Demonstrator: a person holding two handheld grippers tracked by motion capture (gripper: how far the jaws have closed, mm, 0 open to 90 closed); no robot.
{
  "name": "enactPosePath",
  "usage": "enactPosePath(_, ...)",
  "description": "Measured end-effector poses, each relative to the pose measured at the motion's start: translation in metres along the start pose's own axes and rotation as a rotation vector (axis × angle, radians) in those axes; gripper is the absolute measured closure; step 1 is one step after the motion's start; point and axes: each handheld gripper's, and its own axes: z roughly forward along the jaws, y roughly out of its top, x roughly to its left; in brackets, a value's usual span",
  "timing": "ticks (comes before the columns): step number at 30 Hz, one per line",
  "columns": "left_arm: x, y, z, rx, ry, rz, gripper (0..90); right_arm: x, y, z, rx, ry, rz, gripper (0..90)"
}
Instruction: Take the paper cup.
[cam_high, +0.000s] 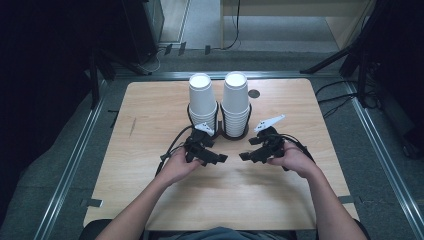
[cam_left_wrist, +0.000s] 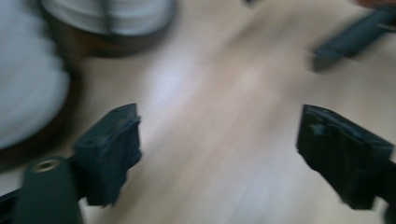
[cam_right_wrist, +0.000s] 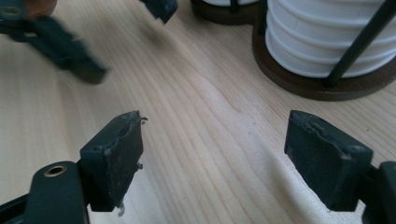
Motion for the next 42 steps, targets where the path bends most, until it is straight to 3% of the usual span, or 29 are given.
enactPosePath(2,-0.005,-0.001,-0.004,-0.003,-0.004,0.058,12.5,0.001,0.001,-0.001,0.020,0.005,-0.015,20.0)
enactPosePath(4,-0.009,0.000,-0.006,0.009,0.067,0.099,17.1,0.002,0.001,-0.002,0.036,0.002,-0.029,21.6)
enactPosePath(5,-0.009,0.001,-0.006,0.007,0.077,0.108,21.3,0.002,0.001,-0.002,0.047,-0.001,-0.039,21.7)
enactPosePath(9,-0.005,0.001,-0.011,-0.017,0.081,0.087,31.0,0.003,0.003,-0.004,0.052,0.013,-0.037,23.8)
enactPosePath(11,-0.004,0.001,-0.013,-0.031,0.081,0.084,37.2,0.004,0.004,-0.007,0.048,0.030,-0.033,29.8)
enactPosePath(15,-0.003,0.003,-0.015,-0.027,0.094,0.086,44.3,0.005,0.003,-0.012,0.038,0.026,-0.041,32.8)
enactPosePath(29,-0.003,0.009,-0.023,-0.053,0.070,0.082,63.3,0.008,0.001,-0.019,0.029,0.038,-0.089,44.1)
enactPosePath(35,-0.004,0.011,-0.022,-0.066,0.064,0.081,67.6,0.007,-0.002,-0.020,0.036,0.055,-0.085,45.0)
enactPosePath(38,-0.005,0.013,-0.023,-0.073,0.063,0.084,72.5,0.007,0.001,-0.023,0.040,0.042,-0.082,45.0)
enactPosePath(42,-0.007,0.014,-0.024,-0.075,0.061,0.093,79.9,0.007,0.005,-0.030,0.012,0.033,-0.072,44.5)
